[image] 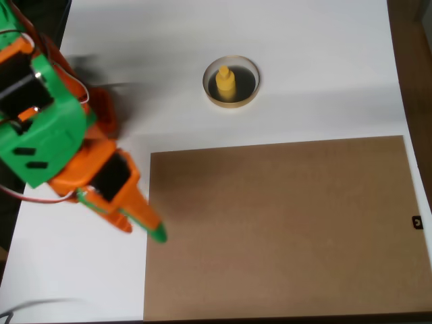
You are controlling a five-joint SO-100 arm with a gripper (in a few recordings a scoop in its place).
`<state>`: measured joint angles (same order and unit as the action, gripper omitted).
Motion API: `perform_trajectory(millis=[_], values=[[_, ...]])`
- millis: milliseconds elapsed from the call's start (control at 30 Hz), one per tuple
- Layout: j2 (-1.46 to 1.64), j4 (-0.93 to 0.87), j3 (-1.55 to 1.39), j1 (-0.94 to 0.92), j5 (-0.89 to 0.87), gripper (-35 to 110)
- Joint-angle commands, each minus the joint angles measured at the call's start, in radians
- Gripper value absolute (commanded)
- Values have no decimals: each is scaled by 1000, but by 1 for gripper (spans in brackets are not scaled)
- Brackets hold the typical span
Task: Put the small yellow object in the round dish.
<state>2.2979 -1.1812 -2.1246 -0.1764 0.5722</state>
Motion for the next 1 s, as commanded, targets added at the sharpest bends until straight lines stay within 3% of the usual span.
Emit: perform_trajectory(millis=[0, 467, 700, 967], values=[[74, 61, -40, -120, -12, 20], [115, 351, -207, -503, -304, 20], [147, 443, -314, -525, -405, 19], [288, 468, -471, -419, -453, 20]])
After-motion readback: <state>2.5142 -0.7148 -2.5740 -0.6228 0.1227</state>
